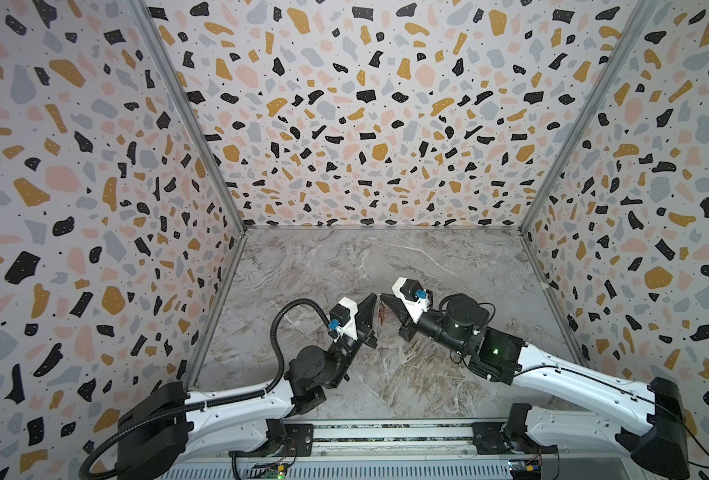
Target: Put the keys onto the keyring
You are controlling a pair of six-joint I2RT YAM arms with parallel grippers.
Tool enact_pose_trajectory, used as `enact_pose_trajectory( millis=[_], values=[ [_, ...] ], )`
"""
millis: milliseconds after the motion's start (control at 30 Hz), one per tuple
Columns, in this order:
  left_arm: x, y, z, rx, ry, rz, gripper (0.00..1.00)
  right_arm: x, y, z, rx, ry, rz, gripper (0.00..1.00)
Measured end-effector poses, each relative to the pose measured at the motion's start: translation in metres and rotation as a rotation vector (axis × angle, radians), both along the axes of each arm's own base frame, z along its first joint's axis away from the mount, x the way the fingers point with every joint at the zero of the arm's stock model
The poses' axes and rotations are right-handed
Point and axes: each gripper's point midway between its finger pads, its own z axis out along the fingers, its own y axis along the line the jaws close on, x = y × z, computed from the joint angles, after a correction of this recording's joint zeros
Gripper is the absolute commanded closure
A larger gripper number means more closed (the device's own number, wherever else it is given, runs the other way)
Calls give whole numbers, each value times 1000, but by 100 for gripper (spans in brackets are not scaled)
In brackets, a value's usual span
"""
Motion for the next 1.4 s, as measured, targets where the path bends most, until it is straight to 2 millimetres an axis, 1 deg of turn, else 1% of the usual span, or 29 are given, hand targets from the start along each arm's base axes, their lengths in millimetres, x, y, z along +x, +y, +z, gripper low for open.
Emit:
enact_pose_trajectory(
  millis=[33, 167, 333, 433, 533, 633, 700, 800, 833, 867, 967, 1167, 1400],
  values=[
    [0, 0, 1, -1, -3, -2, 100, -1, 0, 1, 2, 0, 2, 100],
    [-3, 1, 6, -9, -16, -15, 100, -2, -1, 4, 17, 5, 6, 87],
    [-14, -4, 14, -18, -47, -74, 100, -3, -7, 12, 48, 12, 4, 80],
    [-16, -5, 16, -20, -53, -88, 100, -6, -13, 15, 73, 18, 11, 78],
    [-16, -5, 16, -29, -48, -96, 100, -9, -16, 15, 89, 31, 26, 70],
    [-15, -3, 18, -60, -38, -96, 100, -11, -18, 11, 103, 50, 38, 66],
    [-15, -1, 19, -92, -32, -96, 100, -12, -19, 6, 114, 67, 45, 67],
    [-16, 2, 19, -130, -24, -99, 100, -12, -21, -7, 120, 97, 55, 86],
    [-15, 3, 18, -137, -21, -101, 100, -12, -21, -10, 121, 107, 60, 90],
    [-15, 3, 18, -141, -19, -102, 100, -12, -21, -13, 125, 118, 62, 92],
    [-16, 3, 17, -159, -15, -108, 100, -13, -21, -13, 142, 131, 84, 92],
    [-17, 4, 20, -182, -15, -116, 100, -15, -21, -1, 187, 124, 139, 90],
    [-18, 3, 19, -183, -15, -128, 100, -16, -17, -5, 179, 134, 186, 90]
  ],
)
